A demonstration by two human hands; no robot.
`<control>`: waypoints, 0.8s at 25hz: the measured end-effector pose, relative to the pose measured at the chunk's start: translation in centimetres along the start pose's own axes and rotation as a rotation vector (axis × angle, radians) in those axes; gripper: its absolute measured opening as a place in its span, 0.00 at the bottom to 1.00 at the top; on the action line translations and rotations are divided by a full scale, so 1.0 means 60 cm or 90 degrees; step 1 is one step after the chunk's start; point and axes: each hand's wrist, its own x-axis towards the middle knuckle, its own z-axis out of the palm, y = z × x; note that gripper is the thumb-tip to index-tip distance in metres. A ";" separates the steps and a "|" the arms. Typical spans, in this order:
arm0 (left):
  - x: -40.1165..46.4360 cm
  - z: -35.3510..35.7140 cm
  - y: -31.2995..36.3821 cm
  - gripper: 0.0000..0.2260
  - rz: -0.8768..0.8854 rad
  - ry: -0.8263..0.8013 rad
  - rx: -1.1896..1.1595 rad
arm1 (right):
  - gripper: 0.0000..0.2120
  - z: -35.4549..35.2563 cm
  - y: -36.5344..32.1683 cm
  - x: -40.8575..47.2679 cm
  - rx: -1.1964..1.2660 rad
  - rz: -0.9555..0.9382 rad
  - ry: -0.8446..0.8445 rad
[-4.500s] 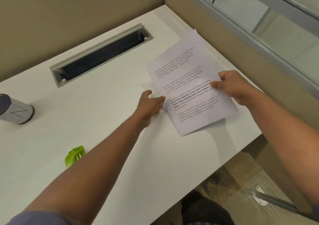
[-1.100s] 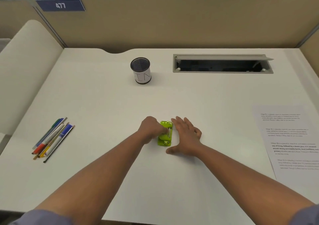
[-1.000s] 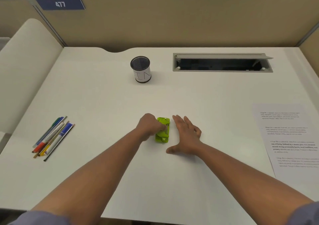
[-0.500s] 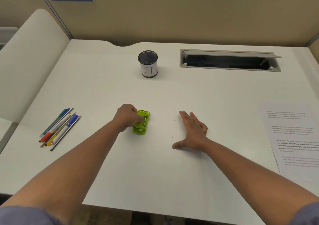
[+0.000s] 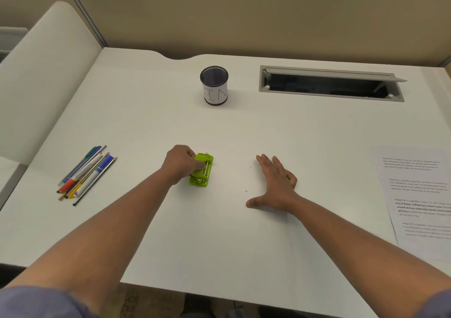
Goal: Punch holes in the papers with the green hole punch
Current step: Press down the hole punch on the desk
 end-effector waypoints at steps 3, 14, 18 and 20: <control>0.009 -0.007 -0.017 0.18 0.002 -0.008 -0.057 | 0.64 0.001 0.002 0.000 0.004 -0.009 0.001; 0.047 0.005 -0.139 0.15 0.267 0.266 0.262 | 0.17 0.000 -0.007 0.028 0.119 0.034 0.181; 0.072 0.002 -0.119 0.13 0.323 0.266 0.301 | 0.14 -0.020 -0.019 0.058 0.106 0.038 0.129; 0.081 0.005 -0.118 0.13 0.326 0.266 0.302 | 0.12 -0.021 -0.022 0.065 0.083 0.029 0.123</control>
